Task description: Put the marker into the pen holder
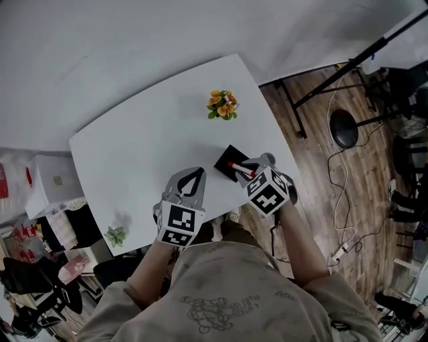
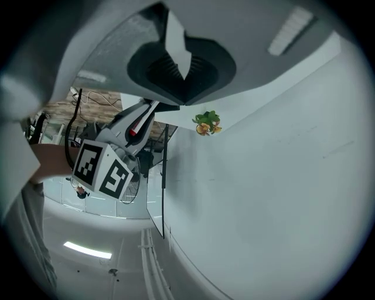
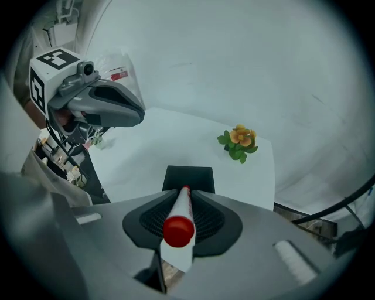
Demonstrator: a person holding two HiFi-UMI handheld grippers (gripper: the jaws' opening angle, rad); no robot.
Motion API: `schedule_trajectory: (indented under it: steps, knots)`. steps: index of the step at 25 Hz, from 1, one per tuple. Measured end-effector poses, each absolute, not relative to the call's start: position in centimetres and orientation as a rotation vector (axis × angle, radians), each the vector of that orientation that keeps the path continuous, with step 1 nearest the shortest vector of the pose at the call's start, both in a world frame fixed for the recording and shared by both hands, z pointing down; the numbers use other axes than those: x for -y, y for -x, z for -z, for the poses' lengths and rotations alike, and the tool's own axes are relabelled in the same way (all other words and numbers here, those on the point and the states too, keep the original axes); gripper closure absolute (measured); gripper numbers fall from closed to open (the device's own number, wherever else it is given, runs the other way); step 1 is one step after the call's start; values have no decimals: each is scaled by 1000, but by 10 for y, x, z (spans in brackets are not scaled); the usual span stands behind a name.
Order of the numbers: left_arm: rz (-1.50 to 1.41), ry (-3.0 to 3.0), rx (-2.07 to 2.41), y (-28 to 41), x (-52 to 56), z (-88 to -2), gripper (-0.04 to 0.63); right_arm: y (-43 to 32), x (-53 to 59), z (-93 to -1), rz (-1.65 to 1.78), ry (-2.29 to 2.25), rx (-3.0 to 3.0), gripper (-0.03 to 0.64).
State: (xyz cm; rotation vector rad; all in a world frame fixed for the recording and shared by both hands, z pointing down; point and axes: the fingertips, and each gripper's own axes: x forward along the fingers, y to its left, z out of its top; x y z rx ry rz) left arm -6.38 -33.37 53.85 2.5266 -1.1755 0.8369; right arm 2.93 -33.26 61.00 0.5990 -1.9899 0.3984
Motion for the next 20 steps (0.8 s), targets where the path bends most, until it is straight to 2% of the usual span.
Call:
schedule_trajectory:
  steps: [15,20]
  knots:
    - [-854,-2485,1195,74,320,-545,595,-25,331,-640,-398,-556,1932,511]
    - [-855,-2498,1206,78,321,-540,595,-25,332,-629,-384,-579,1951,477]
